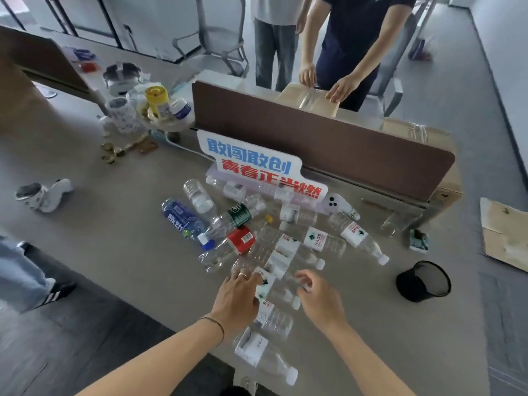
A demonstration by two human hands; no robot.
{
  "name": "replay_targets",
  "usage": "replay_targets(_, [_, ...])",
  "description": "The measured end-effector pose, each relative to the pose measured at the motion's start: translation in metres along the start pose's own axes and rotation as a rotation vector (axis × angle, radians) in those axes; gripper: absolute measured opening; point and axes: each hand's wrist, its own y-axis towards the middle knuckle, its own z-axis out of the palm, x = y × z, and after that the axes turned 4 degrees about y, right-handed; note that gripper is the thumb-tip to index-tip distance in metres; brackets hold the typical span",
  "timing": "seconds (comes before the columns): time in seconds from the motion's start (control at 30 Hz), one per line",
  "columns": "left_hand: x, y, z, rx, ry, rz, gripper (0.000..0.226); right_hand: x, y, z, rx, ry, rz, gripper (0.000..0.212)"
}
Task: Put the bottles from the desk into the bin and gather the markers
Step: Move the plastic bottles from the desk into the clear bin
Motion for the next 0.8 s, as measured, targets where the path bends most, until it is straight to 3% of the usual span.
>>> replay_targets(0.2, [0.003,-0.059,0.034,0.094,-0.002,-0.011,0.041,-0.006,-0.003,0.009,0.071,-0.075,-0.078,0.031])
replay_targets(0.4, [-0.005,-0.088,0.06,0.049,0.13,0.08,0.079,-0.016,-0.023,0.013,0.118,-0.108,-0.134,0.029])
replay_targets(0.53, [-0.01,-0.097,0.085,0.092,0.296,0.166,0.084,-0.027,-0.04,0.013,0.113,-0.12,-0.147,0.032])
replay_targets(0.7, [-0.009,-0.099,0.113,0.09,0.325,0.071,0.086,-0.039,-0.056,0.007,0.13,-0.166,-0.162,0.033])
replay_targets(0.8, [0.003,-0.108,0.121,0.017,0.188,-0.029,0.076,-0.034,-0.054,0.007,0.151,-0.201,-0.18,0.034])
